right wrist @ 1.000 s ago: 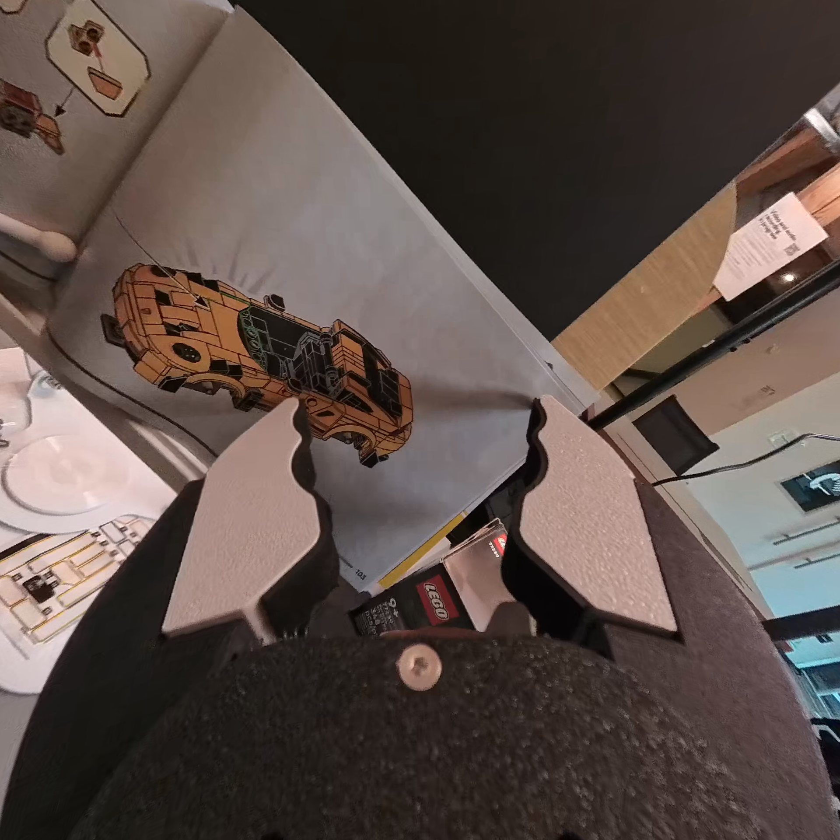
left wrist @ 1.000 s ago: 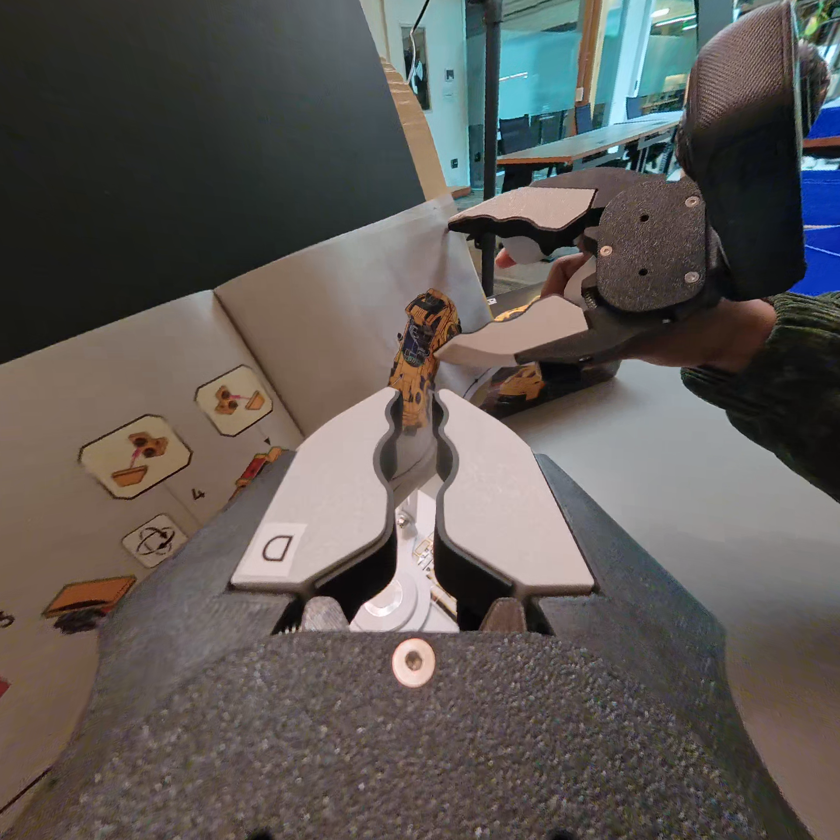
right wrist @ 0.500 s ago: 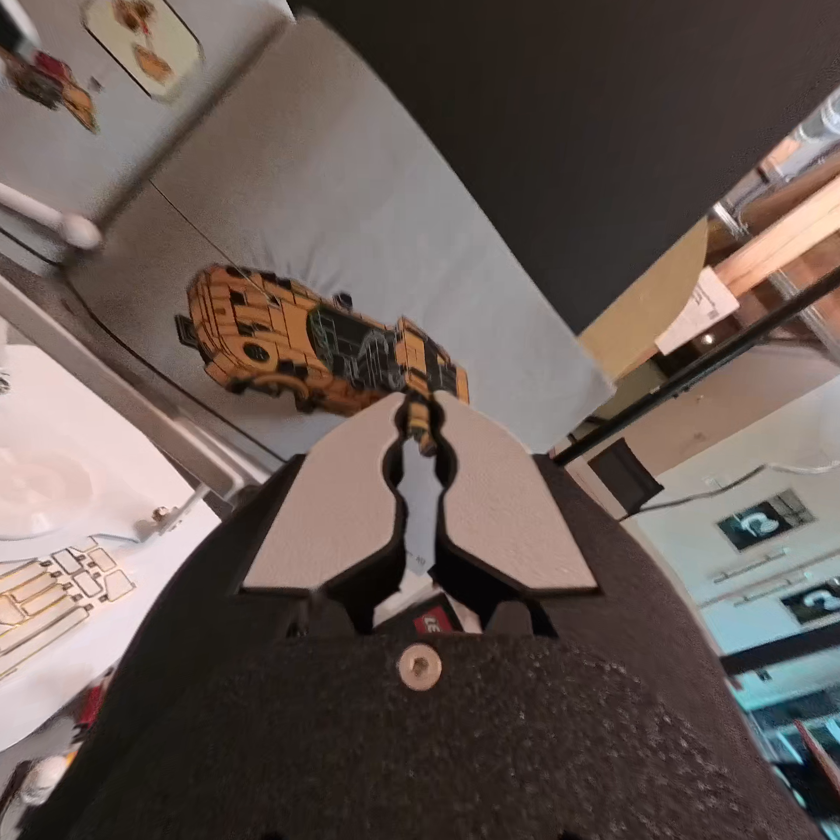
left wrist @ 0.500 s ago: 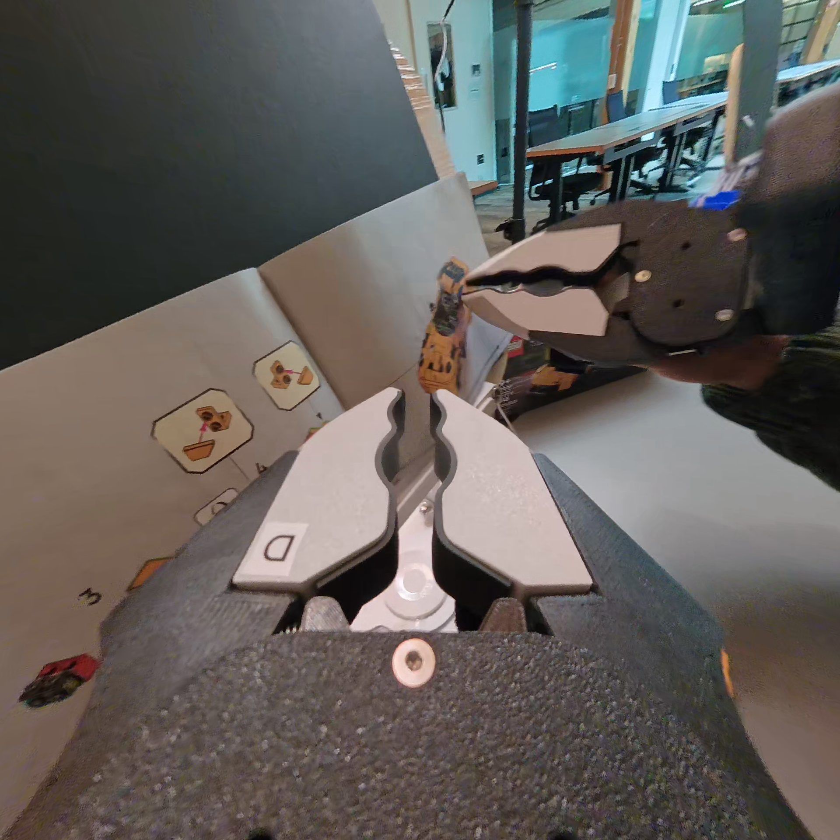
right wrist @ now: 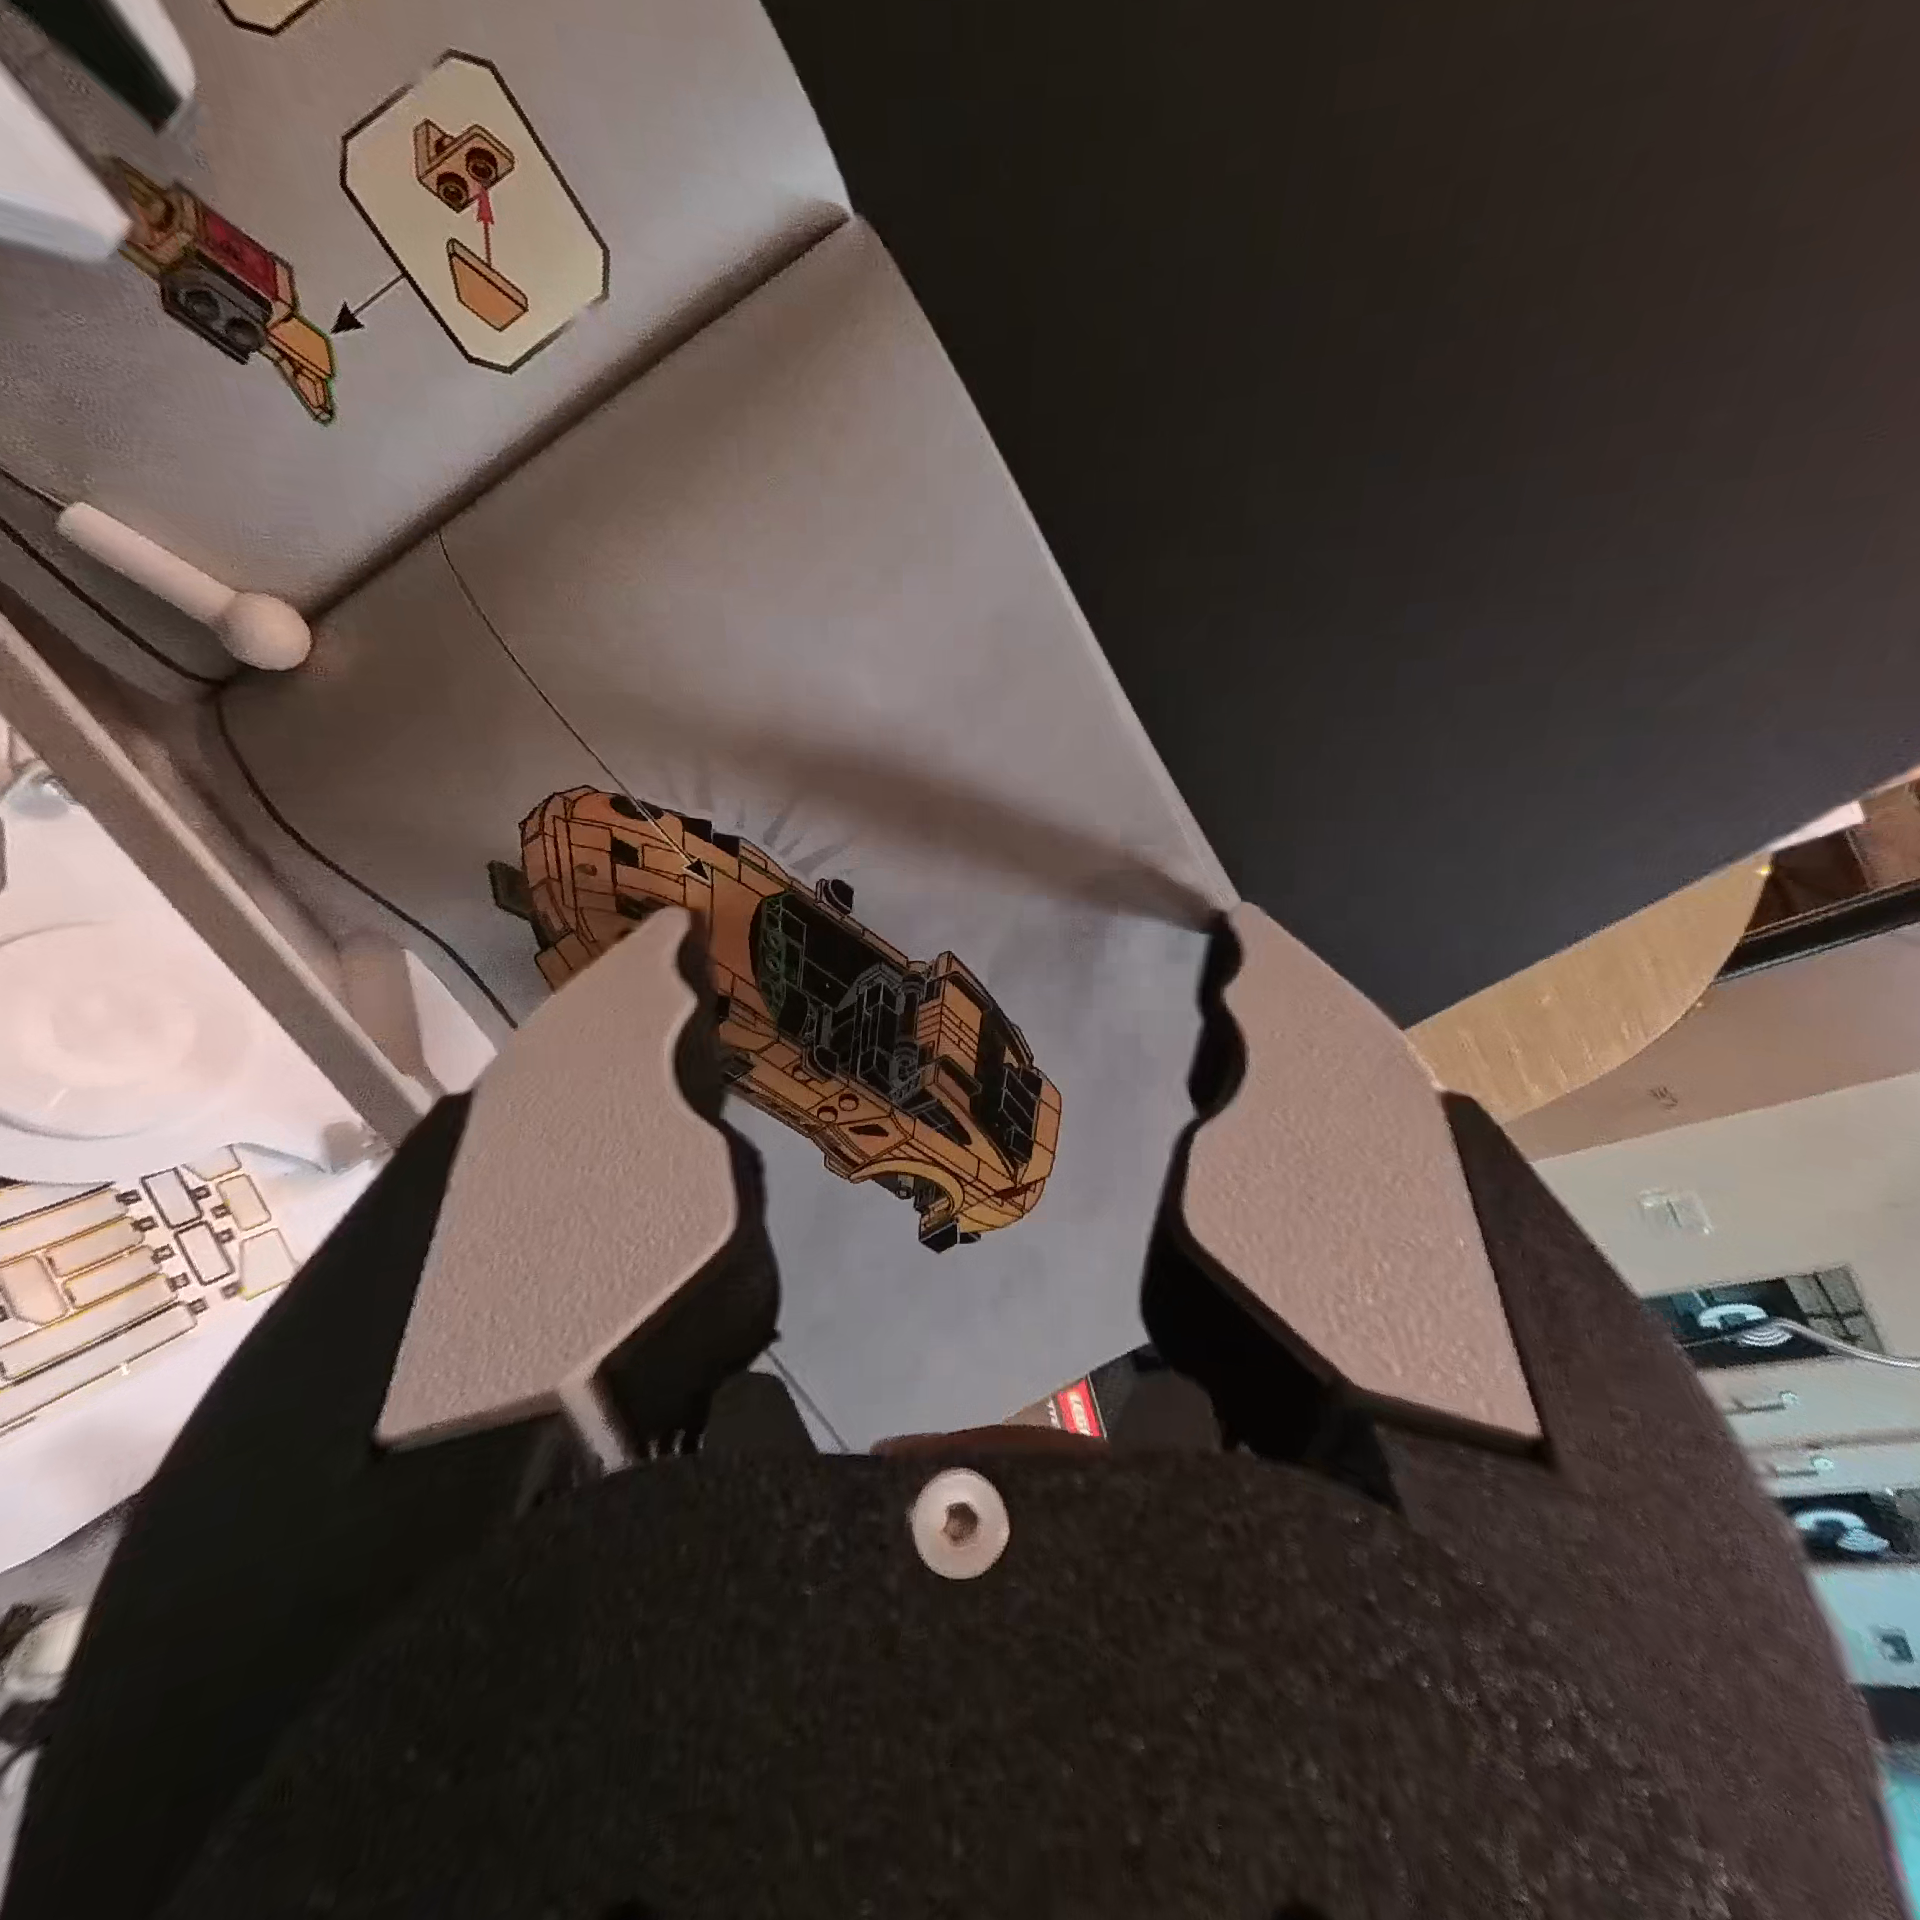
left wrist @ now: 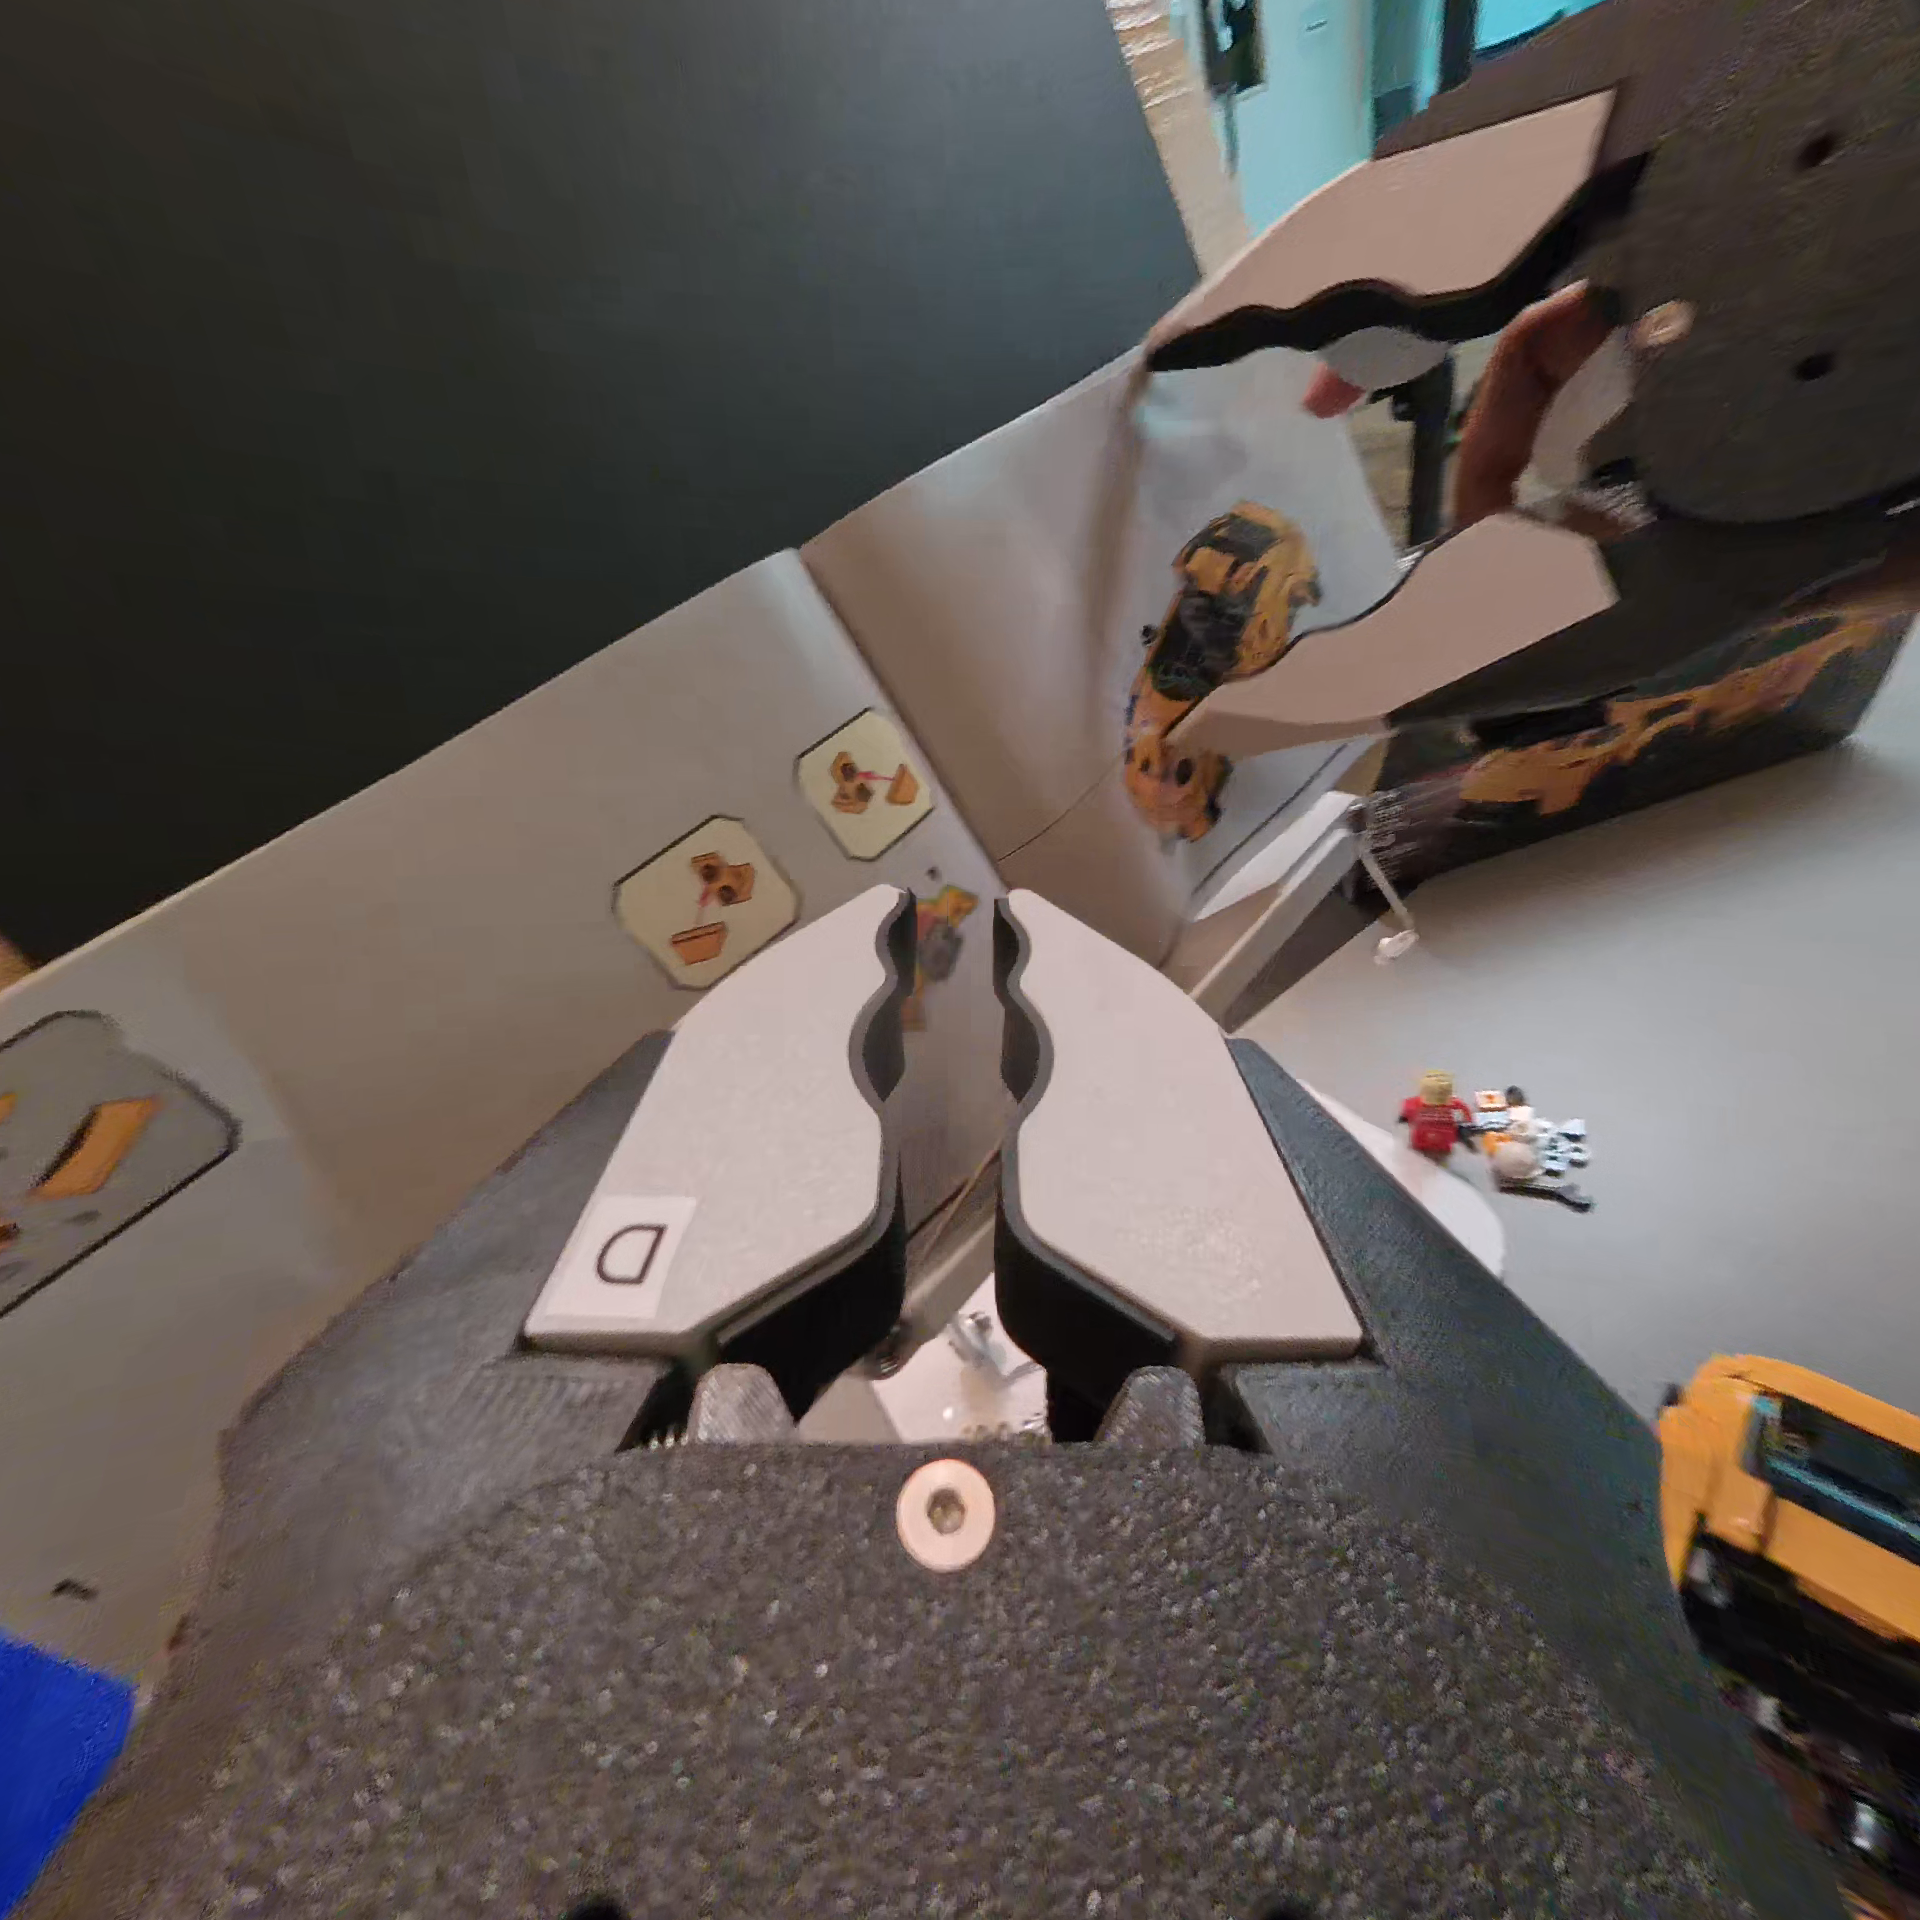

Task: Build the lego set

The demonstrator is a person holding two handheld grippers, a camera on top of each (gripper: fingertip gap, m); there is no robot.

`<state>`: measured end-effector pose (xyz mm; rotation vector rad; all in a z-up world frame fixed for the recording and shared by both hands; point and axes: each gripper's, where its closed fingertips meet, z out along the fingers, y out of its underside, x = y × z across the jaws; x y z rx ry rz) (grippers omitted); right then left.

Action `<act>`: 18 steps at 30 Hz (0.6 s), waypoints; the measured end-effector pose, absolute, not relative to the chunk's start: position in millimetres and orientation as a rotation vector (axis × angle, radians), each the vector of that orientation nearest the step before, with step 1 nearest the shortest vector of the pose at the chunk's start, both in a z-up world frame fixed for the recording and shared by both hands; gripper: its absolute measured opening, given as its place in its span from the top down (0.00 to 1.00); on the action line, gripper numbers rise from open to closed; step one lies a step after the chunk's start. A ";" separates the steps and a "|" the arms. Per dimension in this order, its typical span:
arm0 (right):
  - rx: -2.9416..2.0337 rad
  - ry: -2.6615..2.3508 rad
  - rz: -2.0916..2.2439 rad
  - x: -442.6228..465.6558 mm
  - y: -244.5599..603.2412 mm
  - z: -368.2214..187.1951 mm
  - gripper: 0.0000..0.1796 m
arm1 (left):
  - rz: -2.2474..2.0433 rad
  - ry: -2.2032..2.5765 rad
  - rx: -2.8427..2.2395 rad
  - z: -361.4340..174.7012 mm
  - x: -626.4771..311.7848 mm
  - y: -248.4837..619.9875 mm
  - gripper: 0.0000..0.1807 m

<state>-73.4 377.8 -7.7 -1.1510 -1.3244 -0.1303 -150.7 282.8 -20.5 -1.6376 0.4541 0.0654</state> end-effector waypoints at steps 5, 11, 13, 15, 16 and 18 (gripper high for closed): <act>-1.110 -1.335 -0.120 -74.7 370.4 -15.0 0.75 | 0.120 0.398 -1.660 -21.7 -174.6 285.6 0.92; -1.084 -1.204 -0.119 -58.0 369.0 -0.8 0.85 | 0.185 0.381 -1.669 -22.1 -190.6 286.6 0.93; -1.141 -1.141 -0.068 -45.9 371.9 3.0 0.72 | 0.186 0.380 -1.665 -22.6 -193.8 288.7 0.95; -1.182 -1.102 -0.072 -34.3 376.5 1.4 0.62 | 0.175 0.372 -1.653 -22.3 -196.4 291.0 0.97; -1.191 -1.095 -0.090 -29.9 379.0 -0.7 0.59 | 0.170 0.373 -1.652 -22.0 -197.3 291.8 0.98; -1.221 -1.097 -0.109 -24.7 384.3 -7.6 0.54 | 0.167 0.387 -1.645 -21.1 -199.6 293.7 1.00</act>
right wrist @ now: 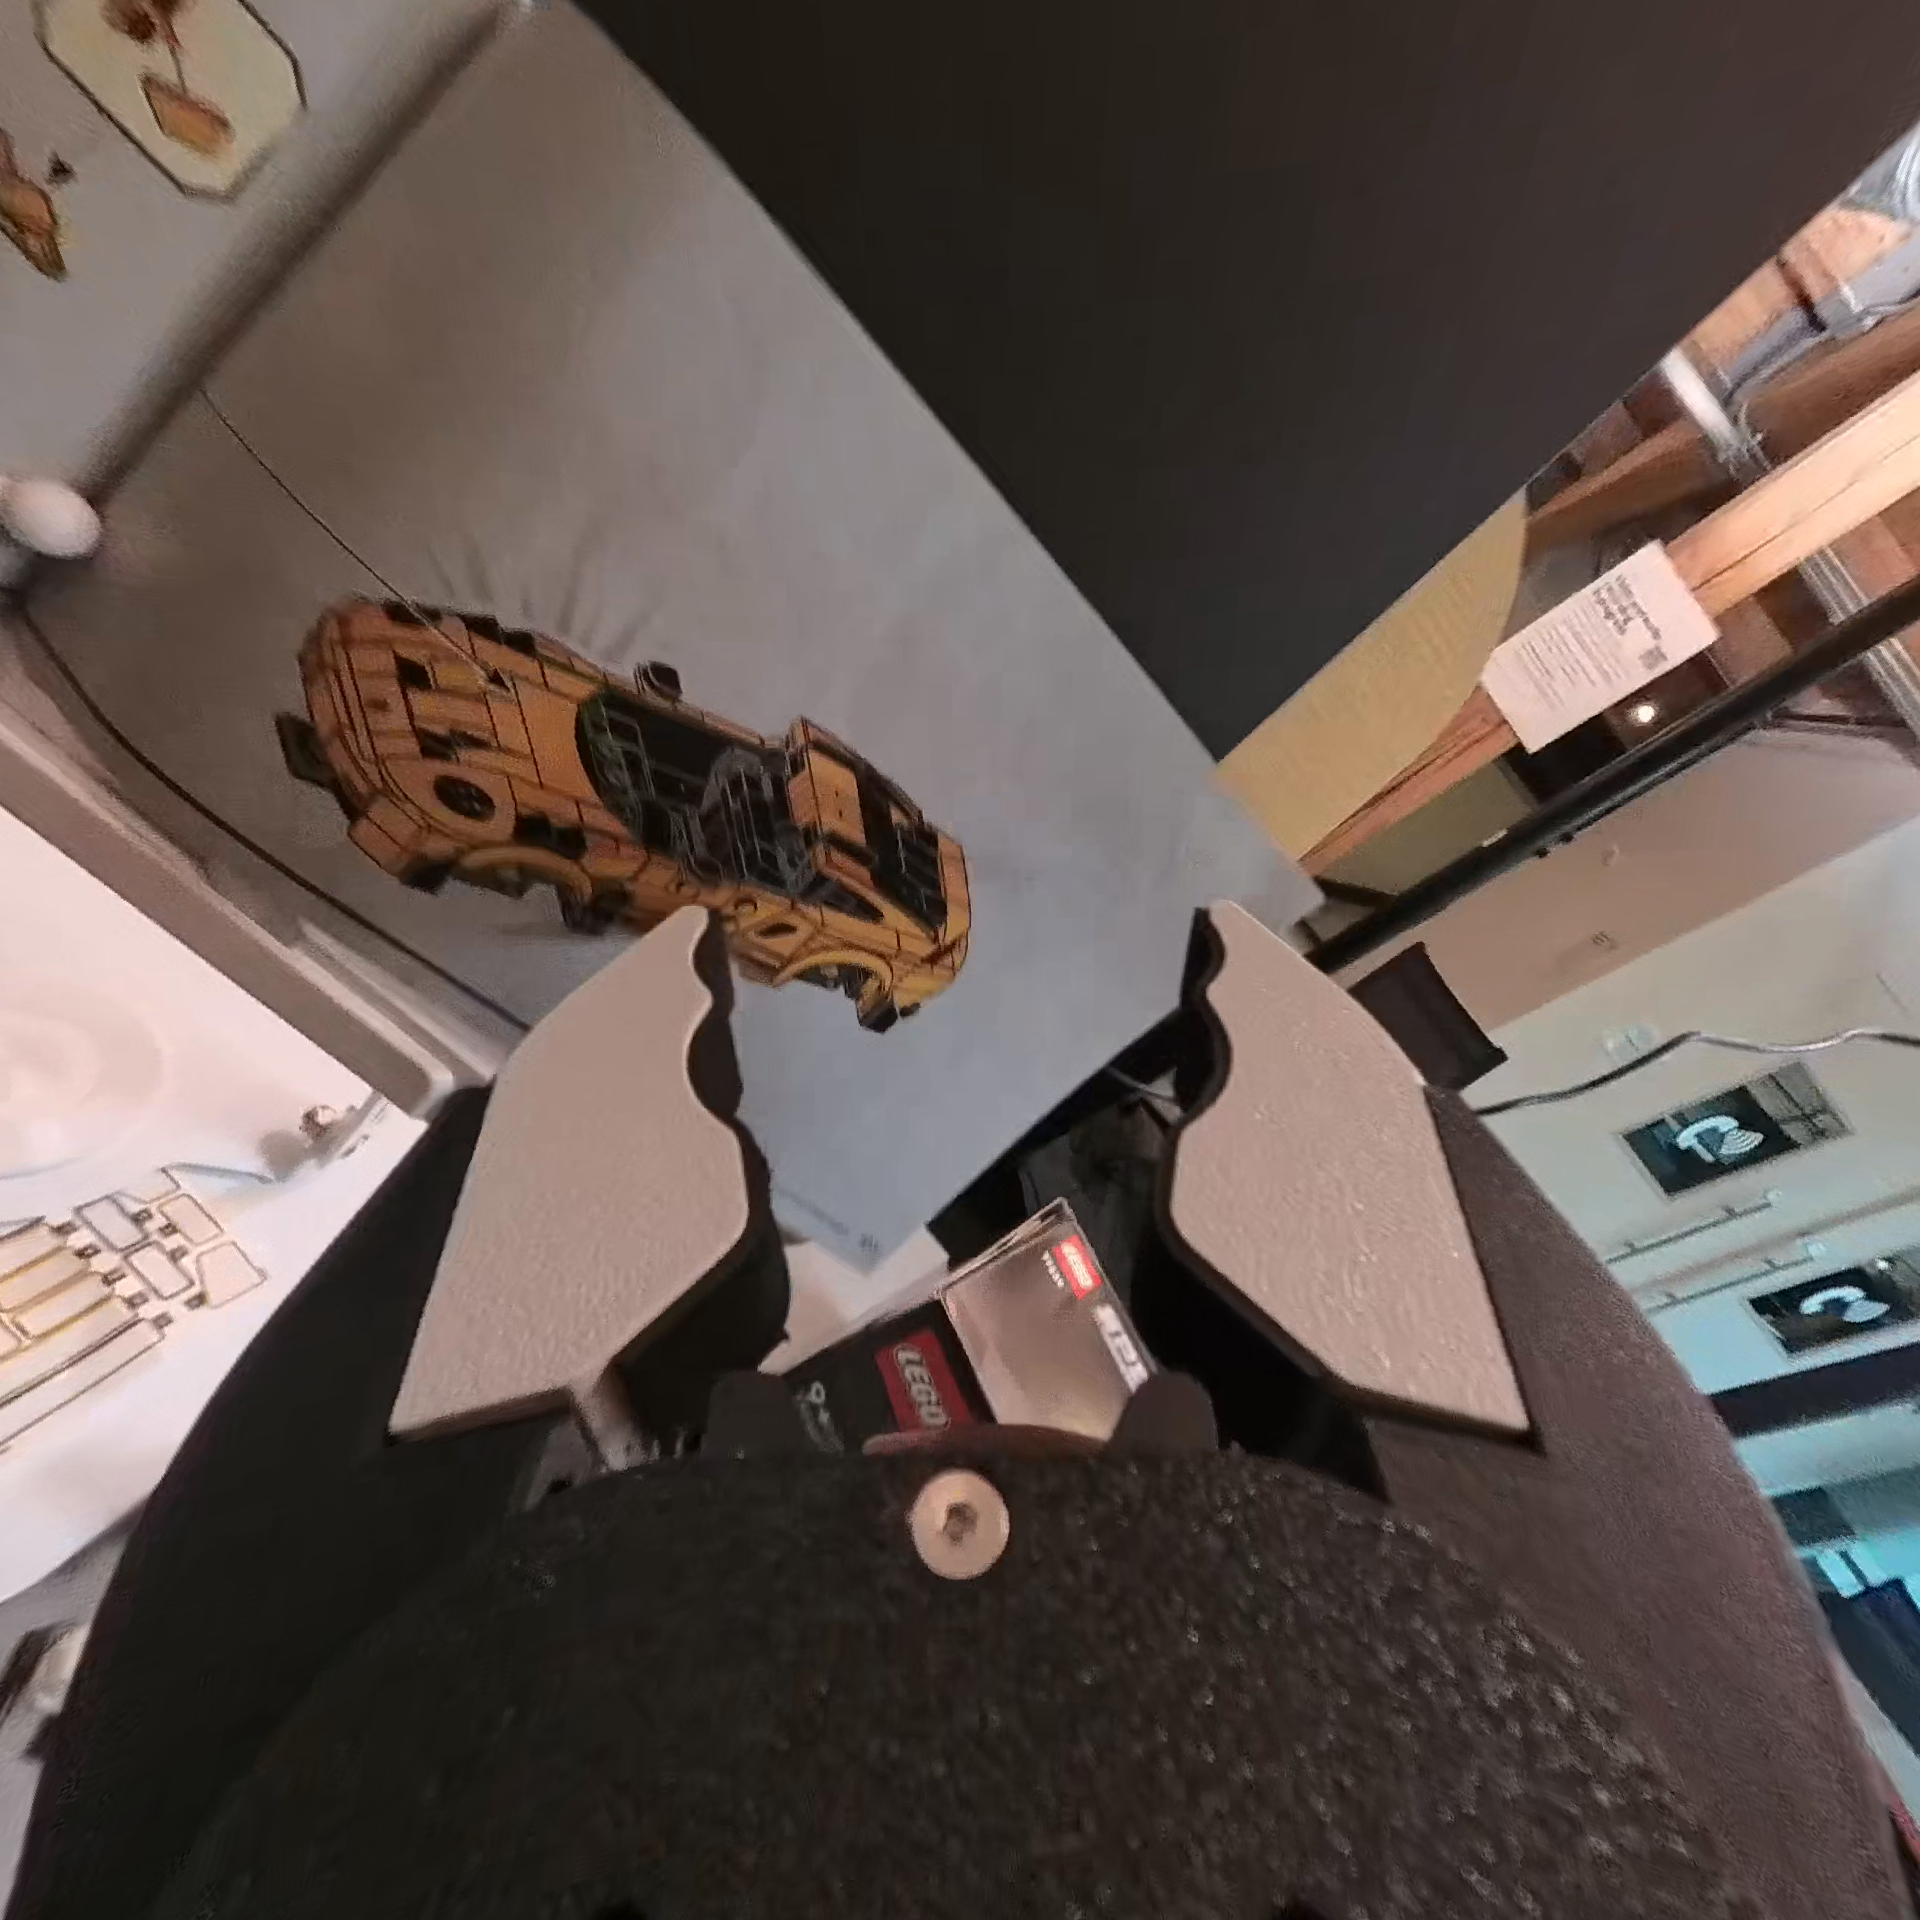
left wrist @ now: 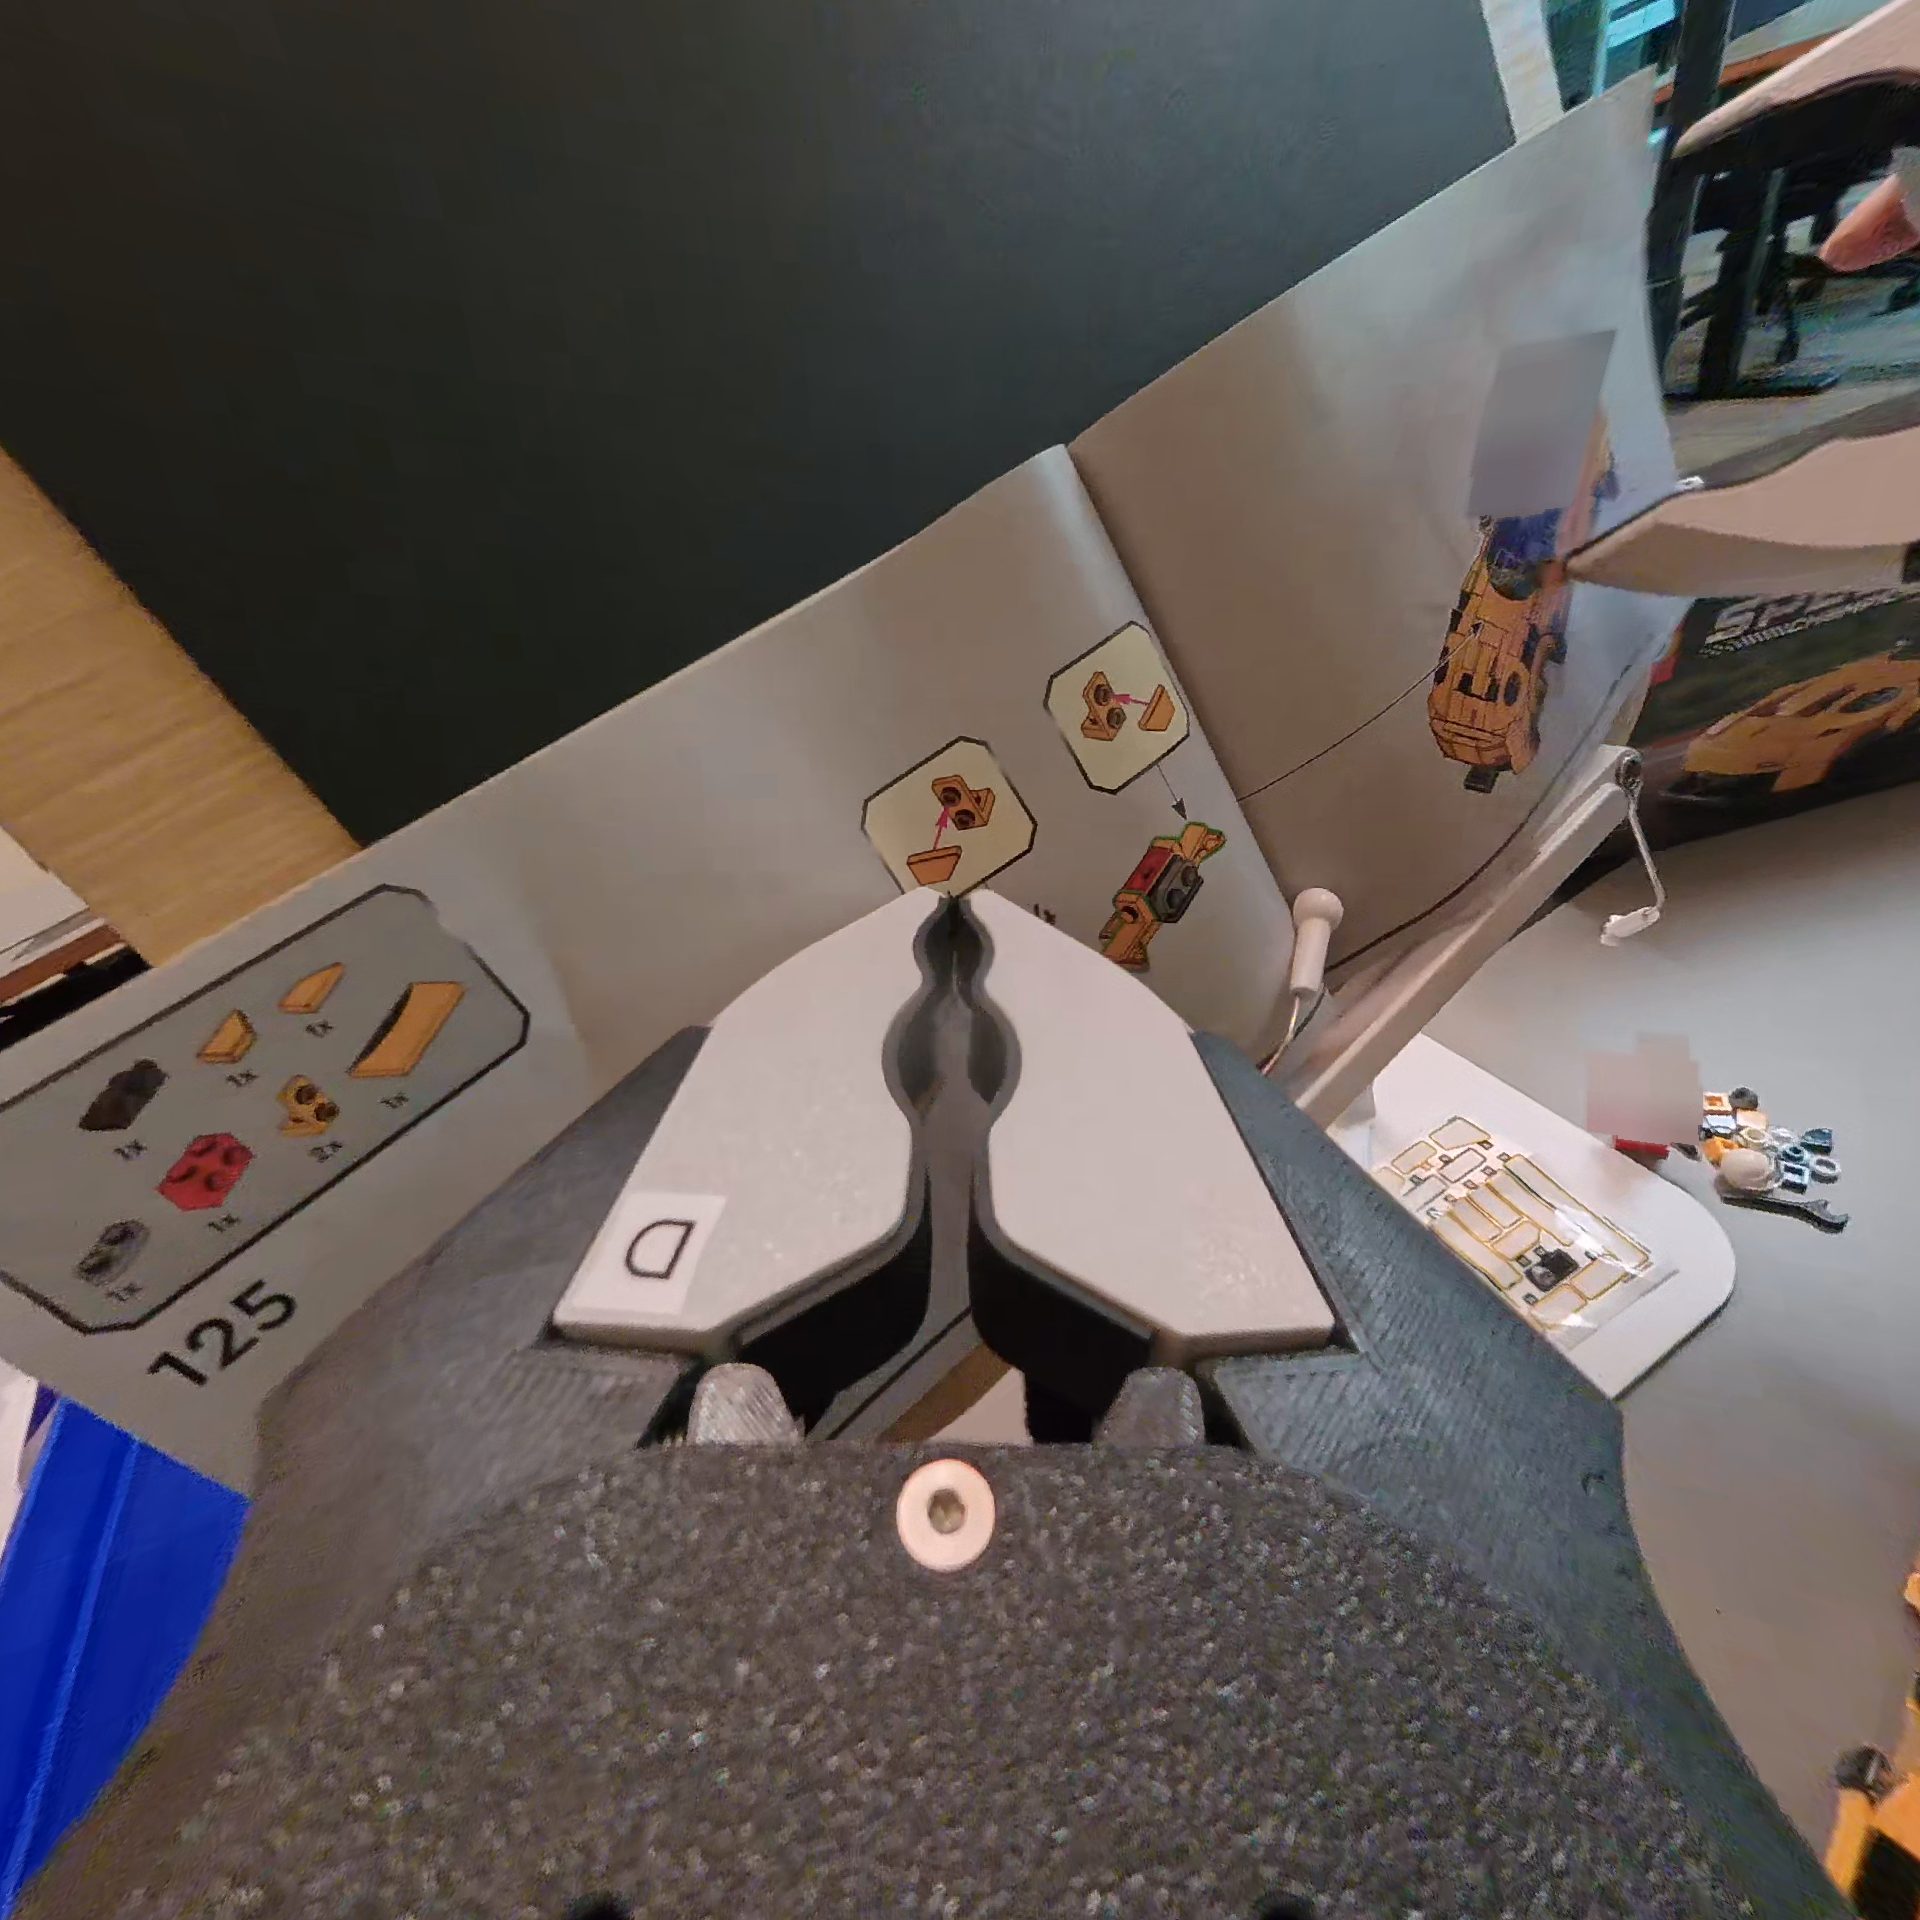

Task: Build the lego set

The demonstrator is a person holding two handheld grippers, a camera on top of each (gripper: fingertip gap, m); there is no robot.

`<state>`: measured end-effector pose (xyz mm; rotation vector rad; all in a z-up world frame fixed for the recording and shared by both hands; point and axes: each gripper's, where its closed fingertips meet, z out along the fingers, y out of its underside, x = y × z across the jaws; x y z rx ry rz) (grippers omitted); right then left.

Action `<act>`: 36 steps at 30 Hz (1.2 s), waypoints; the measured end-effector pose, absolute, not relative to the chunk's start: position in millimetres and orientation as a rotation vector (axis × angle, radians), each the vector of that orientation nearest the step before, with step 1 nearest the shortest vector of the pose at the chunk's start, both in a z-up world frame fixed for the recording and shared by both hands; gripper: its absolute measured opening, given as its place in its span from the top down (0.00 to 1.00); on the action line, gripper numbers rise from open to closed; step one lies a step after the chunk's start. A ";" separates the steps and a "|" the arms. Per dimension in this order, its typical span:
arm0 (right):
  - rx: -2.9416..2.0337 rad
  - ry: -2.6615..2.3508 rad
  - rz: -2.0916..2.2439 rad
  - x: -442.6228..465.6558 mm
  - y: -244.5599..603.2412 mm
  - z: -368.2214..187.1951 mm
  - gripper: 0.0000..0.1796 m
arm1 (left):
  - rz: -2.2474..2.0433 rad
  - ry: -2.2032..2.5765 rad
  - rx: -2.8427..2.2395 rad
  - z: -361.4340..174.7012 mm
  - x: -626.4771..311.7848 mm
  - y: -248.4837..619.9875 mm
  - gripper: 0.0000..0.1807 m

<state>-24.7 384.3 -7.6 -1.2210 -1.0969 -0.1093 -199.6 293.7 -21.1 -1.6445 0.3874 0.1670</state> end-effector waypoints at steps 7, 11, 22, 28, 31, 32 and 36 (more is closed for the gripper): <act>-1.227 -1.132 -0.131 -25.4 384.3 -8.5 0.49 | 0.064 0.429 -1.591 -19.2 -202.3 299.5 1.00; -1.211 -1.149 -0.152 -24.0 382.0 -3.0 0.49 | 0.061 0.454 -1.557 -18.2 -204.6 303.2 1.00; -1.215 -1.132 -0.139 -16.2 383.3 -0.9 0.51 | 0.360 0.367 -1.802 -24.9 -226.3 280.9 1.00; -1.208 -1.125 -0.122 -15.9 385.3 1.3 0.51 | 0.390 0.320 -1.869 -33.7 -240.1 277.9 1.00; -1.183 -1.126 -0.131 -15.7 381.4 3.7 0.51 | 0.439 0.340 -1.838 -35.1 -246.6 283.9 1.00; -1.179 -1.125 -0.127 -15.6 379.9 4.3 0.51 | 0.466 0.368 -1.821 -36.0 -249.5 286.0 1.00; -1.159 -1.123 -0.139 -14.9 375.6 4.9 0.51 | 0.426 0.376 -1.805 -37.6 -252.7 287.1 1.00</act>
